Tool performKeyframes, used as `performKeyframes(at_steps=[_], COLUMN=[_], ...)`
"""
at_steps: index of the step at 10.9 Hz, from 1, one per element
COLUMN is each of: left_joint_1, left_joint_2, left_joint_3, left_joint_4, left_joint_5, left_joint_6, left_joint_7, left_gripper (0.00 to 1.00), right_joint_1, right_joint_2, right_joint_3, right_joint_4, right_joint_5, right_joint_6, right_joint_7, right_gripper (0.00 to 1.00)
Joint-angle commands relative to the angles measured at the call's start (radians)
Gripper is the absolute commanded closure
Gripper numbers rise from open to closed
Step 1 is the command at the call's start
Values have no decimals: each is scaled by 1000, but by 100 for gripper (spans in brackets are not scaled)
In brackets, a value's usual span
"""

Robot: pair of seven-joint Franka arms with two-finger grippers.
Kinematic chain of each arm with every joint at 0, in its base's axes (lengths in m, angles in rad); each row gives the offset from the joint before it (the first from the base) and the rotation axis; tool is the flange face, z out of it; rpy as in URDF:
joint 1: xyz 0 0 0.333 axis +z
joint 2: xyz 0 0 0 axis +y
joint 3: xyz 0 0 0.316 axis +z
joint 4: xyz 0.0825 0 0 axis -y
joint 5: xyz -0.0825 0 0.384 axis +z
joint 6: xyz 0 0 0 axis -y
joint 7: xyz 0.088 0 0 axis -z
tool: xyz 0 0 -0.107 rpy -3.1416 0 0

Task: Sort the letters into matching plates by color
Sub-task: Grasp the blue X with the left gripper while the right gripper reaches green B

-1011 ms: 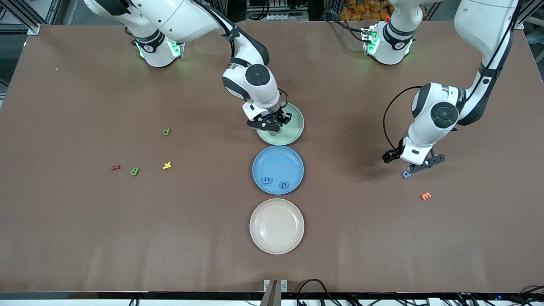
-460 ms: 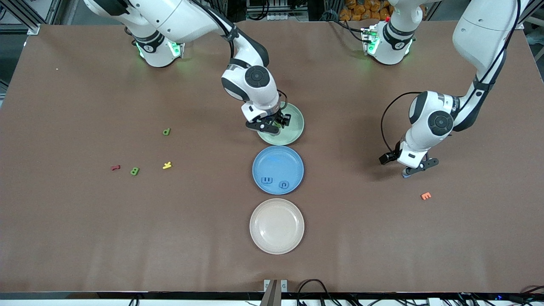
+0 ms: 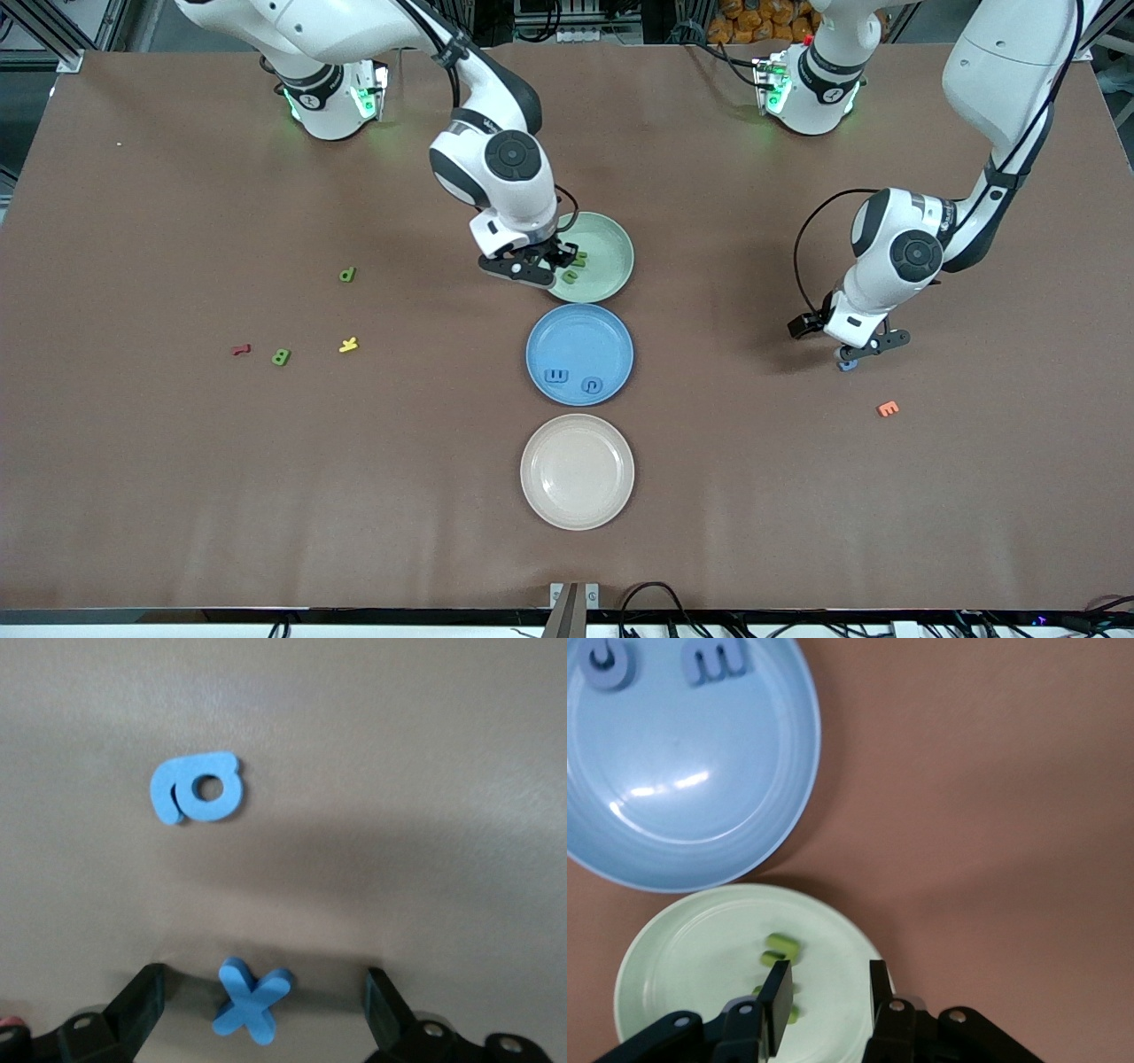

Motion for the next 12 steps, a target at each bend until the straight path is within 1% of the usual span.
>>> performKeyframes(at_steps=[1,3,4,5,6,8,9,10,11,12], left_joint_1=[26,26,31,45,57,69,69,69,69,69], left_joint_2=[-27,-29,-29,-30,-33,-36,-36,-36,-36,-36], left_joint_3=[-10,-10,-10,-12,-13,-13,-13,-13,-13,-13], left_joint_4=[-56,-63,-62,-59,-54,-51,-50,-50,-50,-50], left_joint_5=[28,28,27,28,28,28,28,28,27,27], left_joint_6=[-6,-6,-6,-6,-6,-6,-6,-6,-6,-6], left_joint_7=[30,32,34,41,61,81,81,81,80,75], left_gripper=[0,0,0,0,0,0,0,0,5,71], right_joint_1=[-84,-157,-199,-225,-257,-340,-374,-417,-460,-484], right_joint_2=[-102,-174,-204,-219,-228,-239,-248,-256,-256,-256], right_joint_3=[23,24,24,24,24,23,20,17,15,-3], right_joint_4=[-118,-200,-226,-237,-247,-245,-245,-244,-242,-242], right_joint_5=[-13,-6,-2,-2,-2,8,8,8,8,8], right_joint_6=[4,4,4,2,1,-36,-45,-58,-59,-56], right_joint_7=[-79,-186,-201,-205,-253,-287,-287,-288,-288,-290], right_gripper=[63,64,64,64,64,64,57,57,57,55])
